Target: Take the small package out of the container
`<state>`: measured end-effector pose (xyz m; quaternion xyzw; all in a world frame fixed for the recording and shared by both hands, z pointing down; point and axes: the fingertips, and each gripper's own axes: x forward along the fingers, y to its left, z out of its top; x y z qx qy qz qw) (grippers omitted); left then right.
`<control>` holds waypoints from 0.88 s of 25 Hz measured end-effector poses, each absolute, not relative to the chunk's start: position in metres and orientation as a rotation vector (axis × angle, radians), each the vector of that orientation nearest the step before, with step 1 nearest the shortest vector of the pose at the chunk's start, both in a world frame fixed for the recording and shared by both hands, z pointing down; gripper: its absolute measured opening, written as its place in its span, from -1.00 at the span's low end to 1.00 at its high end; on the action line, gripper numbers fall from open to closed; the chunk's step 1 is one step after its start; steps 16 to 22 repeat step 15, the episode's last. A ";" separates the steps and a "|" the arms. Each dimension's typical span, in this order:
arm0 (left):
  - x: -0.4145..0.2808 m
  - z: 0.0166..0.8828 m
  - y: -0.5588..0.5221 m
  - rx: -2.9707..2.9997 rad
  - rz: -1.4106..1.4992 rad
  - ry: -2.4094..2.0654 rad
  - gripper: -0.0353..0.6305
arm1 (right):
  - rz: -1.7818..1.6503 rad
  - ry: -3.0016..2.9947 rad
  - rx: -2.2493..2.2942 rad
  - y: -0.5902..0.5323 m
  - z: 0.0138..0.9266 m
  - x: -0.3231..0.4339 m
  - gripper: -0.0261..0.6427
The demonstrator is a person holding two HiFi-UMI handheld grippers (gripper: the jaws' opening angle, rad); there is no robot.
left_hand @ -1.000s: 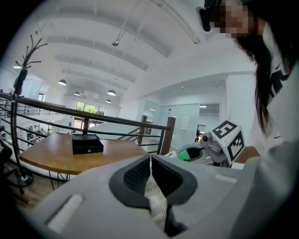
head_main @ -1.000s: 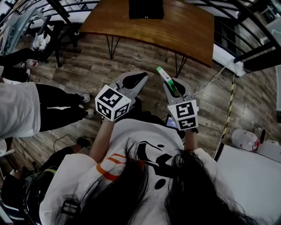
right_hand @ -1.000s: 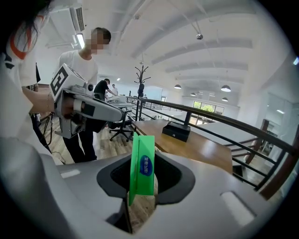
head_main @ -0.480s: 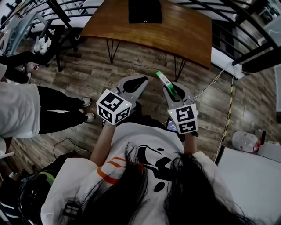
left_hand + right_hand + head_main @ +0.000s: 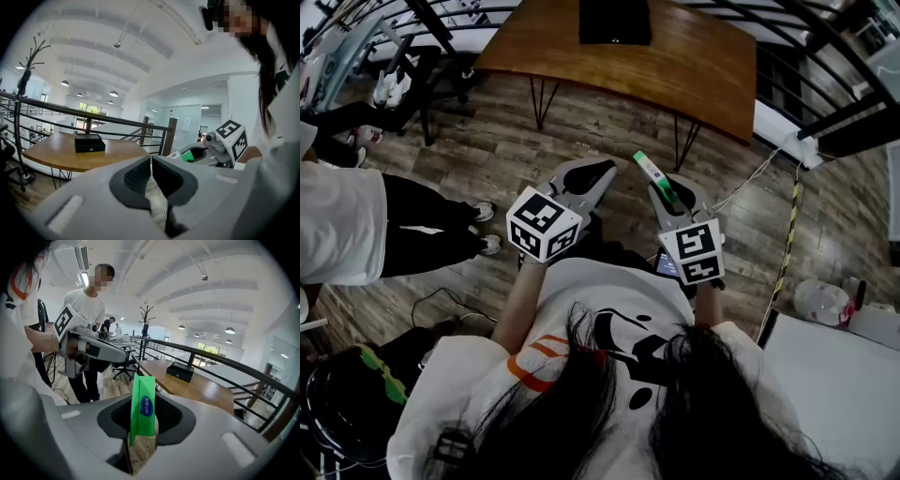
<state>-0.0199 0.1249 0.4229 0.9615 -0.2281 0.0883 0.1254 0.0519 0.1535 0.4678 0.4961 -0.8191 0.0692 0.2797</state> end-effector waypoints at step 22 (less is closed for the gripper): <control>-0.017 0.423 0.123 2.797 0.256 -0.680 -0.89 | 0.176 -2.202 1.311 0.153 0.468 0.053 -0.57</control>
